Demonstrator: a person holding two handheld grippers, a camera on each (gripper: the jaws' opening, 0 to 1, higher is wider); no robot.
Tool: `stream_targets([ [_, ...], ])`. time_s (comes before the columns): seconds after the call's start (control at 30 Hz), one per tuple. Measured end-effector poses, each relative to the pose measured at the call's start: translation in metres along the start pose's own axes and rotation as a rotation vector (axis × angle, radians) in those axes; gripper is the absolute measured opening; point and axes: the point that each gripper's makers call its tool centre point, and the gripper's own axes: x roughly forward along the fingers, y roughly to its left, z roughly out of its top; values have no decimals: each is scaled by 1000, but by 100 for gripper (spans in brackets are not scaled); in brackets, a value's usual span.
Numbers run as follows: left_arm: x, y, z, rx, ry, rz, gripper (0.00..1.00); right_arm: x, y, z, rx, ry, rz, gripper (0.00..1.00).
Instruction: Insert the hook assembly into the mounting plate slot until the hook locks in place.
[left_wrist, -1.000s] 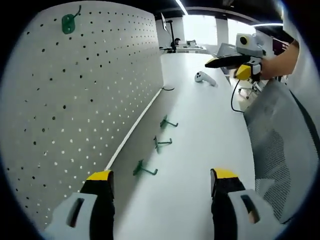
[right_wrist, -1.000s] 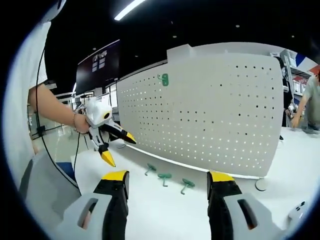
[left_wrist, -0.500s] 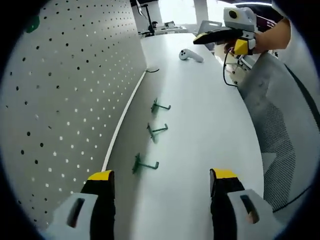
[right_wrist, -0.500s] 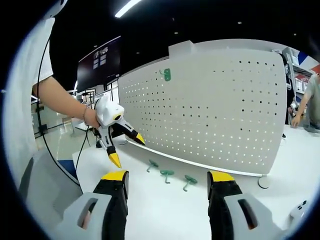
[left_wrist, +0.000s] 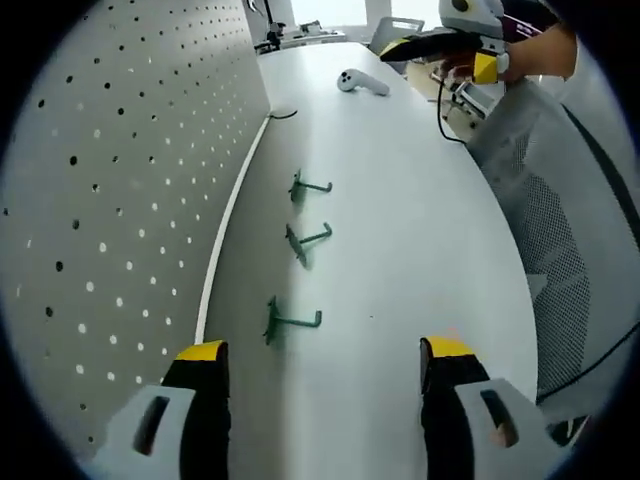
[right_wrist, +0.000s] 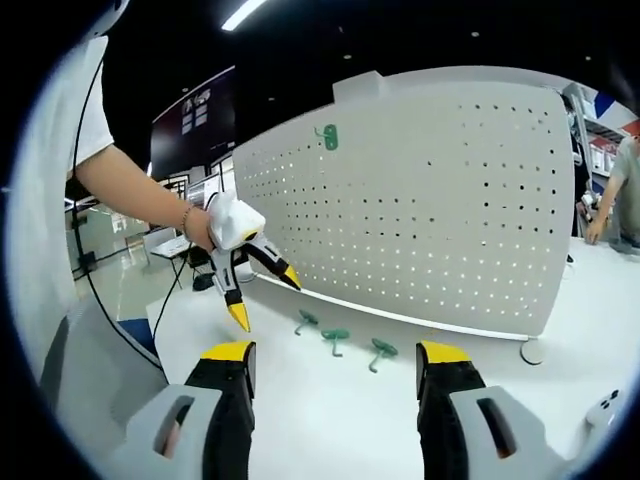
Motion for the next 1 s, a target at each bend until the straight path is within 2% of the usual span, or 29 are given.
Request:
stream_targets([
  [0.2, 8, 6, -2, 17, 40, -28, 81, 2, 0, -6, 0, 27, 0, 63],
  [0.37, 13, 8, 0, 35, 44, -54, 79, 3, 3, -11, 7, 49, 10, 64],
  [0.43, 16, 10, -2, 61, 61, -57, 79, 4, 4, -13, 15, 55, 16, 64],
  [0.6, 21, 9, 5, 60, 65, -79, 78, 4, 4, -14, 26, 61, 17, 64],
  [0.73, 30, 8, -4, 112, 117, -93, 77, 4, 4, -15, 27, 63, 17, 64],
  [0.87, 34, 9, -5, 109, 126, -97, 77, 3, 3, -14, 29, 62, 13, 63],
  [1.0, 37, 9, -15, 152, 164, -107, 73, 2, 2, -14, 35, 60, 9, 63],
])
